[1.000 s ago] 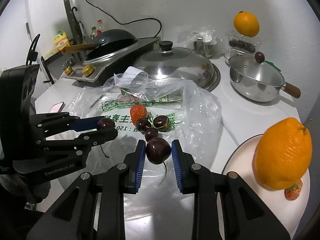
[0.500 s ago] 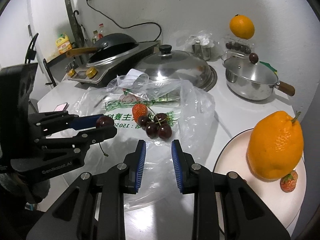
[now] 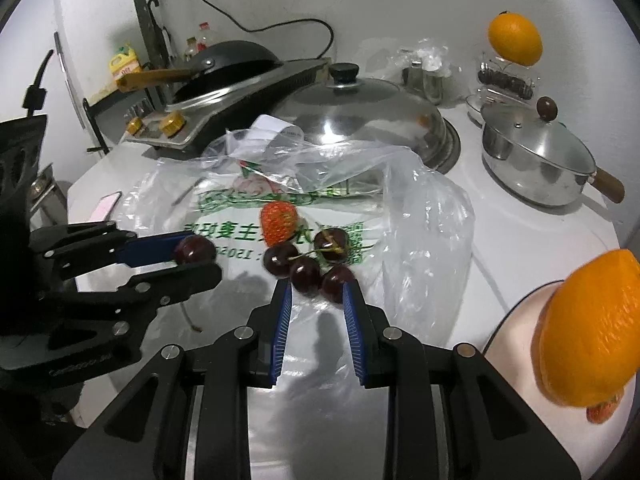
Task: Organize fruits
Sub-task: 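Lift the cherries out of the bag with both grippers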
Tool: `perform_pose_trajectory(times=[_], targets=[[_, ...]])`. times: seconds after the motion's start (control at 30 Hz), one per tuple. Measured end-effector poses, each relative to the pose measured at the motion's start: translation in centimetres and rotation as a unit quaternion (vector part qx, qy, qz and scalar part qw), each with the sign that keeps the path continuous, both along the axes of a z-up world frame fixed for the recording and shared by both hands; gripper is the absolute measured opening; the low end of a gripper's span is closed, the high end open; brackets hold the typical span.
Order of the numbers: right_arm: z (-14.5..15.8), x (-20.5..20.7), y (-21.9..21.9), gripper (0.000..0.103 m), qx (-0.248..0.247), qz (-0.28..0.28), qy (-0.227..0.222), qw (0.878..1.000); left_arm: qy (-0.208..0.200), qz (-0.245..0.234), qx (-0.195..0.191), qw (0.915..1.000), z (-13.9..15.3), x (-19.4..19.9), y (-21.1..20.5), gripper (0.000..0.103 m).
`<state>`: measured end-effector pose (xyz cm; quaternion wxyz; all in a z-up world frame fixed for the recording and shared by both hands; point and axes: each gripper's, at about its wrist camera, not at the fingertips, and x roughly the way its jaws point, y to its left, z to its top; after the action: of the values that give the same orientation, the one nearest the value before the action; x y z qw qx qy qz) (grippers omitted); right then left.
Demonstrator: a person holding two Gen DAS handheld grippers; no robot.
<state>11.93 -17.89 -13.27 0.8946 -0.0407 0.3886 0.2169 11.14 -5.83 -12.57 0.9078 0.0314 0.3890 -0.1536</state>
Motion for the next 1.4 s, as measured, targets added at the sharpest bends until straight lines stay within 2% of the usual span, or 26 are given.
perform_pose_trajectory(times=[0.47,0.93,1.13,1.4], targets=[[-2.0,2.7,0.1,0.029,-0.005,0.009,0.025,1.0,0.013,-0.001,-0.006,0.9999,-1.2,1.6,0.2,0.03],[-2.4,3.3,0.3,0.029,0.002,0.015,0.038,0.999,0.01,-0.007,-0.01,0.9999,-1.0,1.5,0.3,0.03],[-2.4,2.7,0.6,0.027,-0.005,0.018,0.031,0.999,0.003,-0.009,-0.012,0.9999,-0.6,0.9,0.5,0.03],[-0.8,1.3,0.9,0.027,-0.001,0.023,0.013,1.0,-0.005,-0.007,-0.012,0.9999,-0.1,0.0,0.8,0.03]])
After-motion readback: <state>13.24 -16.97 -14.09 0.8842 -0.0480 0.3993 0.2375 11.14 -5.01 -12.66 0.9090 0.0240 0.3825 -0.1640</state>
